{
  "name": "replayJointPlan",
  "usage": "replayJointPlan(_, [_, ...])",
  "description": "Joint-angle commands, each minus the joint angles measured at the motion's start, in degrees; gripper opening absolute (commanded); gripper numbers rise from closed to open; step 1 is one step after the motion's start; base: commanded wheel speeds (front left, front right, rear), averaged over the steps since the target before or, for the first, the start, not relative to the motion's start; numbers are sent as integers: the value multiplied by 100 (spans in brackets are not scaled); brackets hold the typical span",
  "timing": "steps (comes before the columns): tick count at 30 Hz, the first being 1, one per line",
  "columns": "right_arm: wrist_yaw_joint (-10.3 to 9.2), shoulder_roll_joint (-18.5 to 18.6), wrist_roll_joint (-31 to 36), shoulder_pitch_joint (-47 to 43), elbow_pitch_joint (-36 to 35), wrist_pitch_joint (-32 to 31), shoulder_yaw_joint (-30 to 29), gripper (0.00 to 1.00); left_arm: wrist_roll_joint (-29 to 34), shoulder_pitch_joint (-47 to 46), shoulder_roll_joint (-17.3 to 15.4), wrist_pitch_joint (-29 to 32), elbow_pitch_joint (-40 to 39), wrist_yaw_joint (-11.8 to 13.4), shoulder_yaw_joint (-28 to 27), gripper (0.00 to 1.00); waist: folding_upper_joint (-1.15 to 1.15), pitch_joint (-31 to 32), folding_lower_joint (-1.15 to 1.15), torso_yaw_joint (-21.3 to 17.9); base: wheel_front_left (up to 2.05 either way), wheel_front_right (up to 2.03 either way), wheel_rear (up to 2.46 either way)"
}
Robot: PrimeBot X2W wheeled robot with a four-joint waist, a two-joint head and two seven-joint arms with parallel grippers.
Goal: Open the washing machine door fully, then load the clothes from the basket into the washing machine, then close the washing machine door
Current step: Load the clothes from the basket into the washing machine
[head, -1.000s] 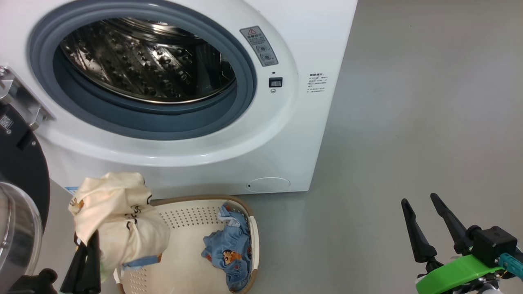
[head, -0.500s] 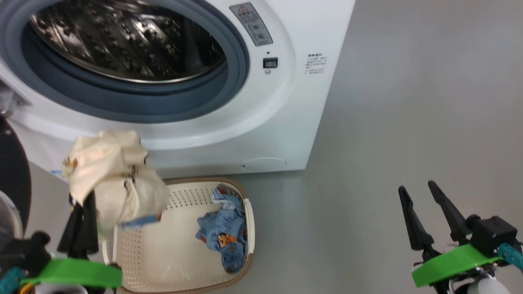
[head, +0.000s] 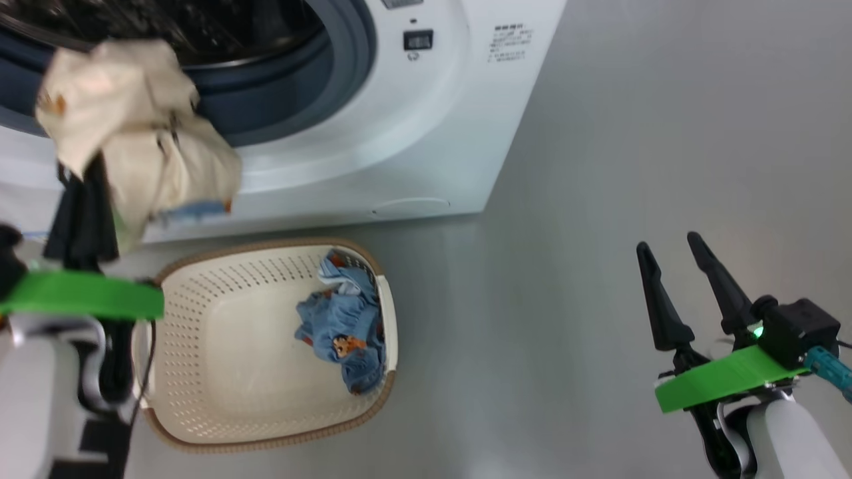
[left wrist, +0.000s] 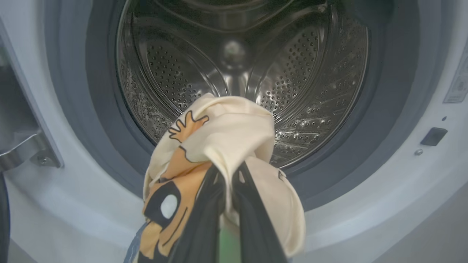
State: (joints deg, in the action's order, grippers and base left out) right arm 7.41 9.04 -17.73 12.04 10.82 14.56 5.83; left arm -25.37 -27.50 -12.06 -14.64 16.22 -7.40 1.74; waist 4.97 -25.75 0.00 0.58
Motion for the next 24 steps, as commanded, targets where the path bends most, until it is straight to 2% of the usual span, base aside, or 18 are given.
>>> replayJointPlan(1, [8,-9,35,74,-148,44,134,100,-14,-319,-304,-36,14,-9,-125,0,1,-344,0,-146,0,0,0])
replayJointPlan(12, [8,-117,78,414,-196,44,149,100,27,-1899,-639,-36,1258,-9,189,0,1,-932,0,-348,0,0,0])
replayJointPlan(24, [8,-188,94,609,-219,44,197,100,-52,-3207,-708,-36,2569,-9,606,0,1,-1220,0,-497,0,0,0])
